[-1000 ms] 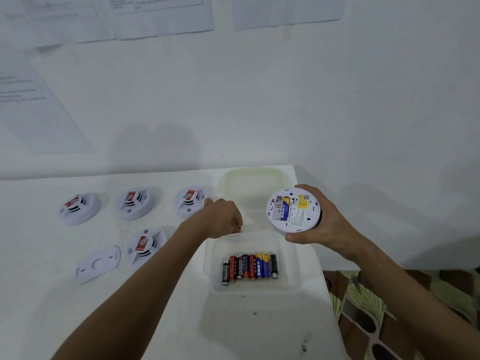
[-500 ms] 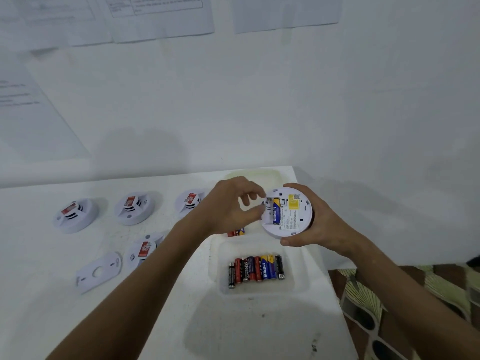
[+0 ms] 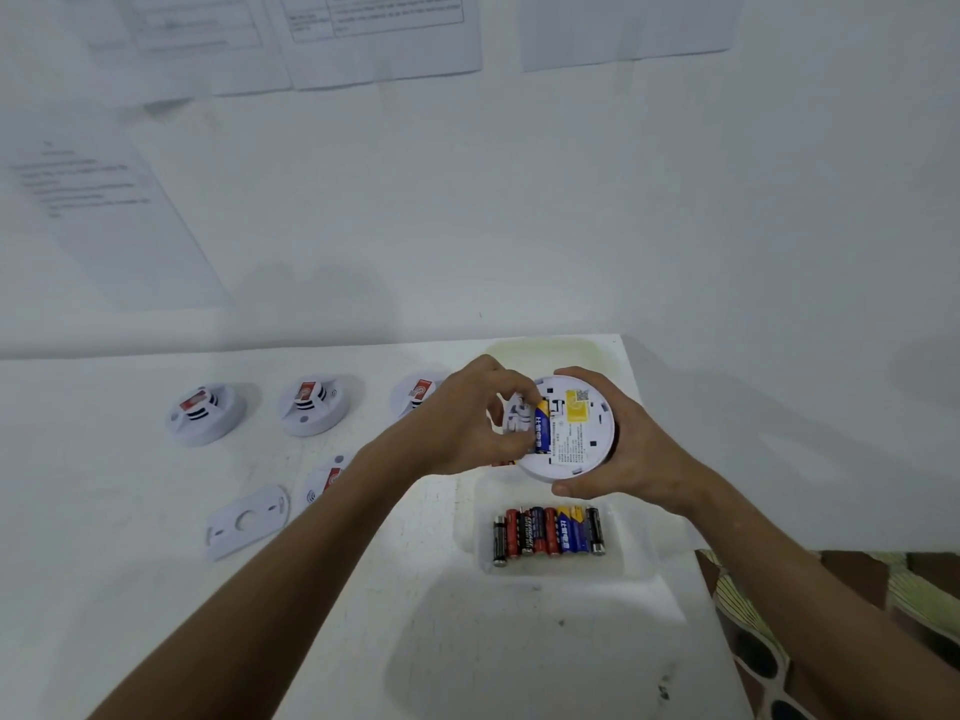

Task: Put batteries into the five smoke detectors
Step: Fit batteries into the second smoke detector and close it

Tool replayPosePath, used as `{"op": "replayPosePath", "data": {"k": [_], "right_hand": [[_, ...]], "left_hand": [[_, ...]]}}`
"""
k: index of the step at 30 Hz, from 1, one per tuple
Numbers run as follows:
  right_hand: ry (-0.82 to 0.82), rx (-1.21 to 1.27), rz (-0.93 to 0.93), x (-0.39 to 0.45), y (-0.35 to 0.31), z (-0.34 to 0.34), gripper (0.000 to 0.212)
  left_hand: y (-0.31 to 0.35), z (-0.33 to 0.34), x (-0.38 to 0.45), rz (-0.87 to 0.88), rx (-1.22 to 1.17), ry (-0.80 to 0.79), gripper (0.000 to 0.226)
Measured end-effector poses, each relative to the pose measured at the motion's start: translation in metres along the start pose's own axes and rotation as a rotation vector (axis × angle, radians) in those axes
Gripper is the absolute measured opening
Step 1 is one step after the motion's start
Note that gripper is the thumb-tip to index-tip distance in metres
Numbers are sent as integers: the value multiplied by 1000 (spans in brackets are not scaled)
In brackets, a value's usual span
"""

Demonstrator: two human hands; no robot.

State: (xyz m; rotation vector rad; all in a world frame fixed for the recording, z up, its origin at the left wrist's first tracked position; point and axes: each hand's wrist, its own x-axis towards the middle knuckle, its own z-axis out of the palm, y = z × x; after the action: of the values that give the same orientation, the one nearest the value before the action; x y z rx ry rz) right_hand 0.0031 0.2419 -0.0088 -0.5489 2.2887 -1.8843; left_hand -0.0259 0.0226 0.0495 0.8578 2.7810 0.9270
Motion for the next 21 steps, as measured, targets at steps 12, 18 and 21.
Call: {"op": "replayPosePath", "data": {"k": [12, 18, 21], "right_hand": [[-24, -23, 13, -1, 1, 5, 97], [-5, -46, 10, -2, 2, 4, 96], [-4, -43, 13, -3, 4, 1, 95]], "left_hand": [[1, 0, -2, -11, -12, -75, 33], [3, 6, 3, -42, -13, -102, 32], [2, 6, 5, -47, -50, -80, 32]]}}
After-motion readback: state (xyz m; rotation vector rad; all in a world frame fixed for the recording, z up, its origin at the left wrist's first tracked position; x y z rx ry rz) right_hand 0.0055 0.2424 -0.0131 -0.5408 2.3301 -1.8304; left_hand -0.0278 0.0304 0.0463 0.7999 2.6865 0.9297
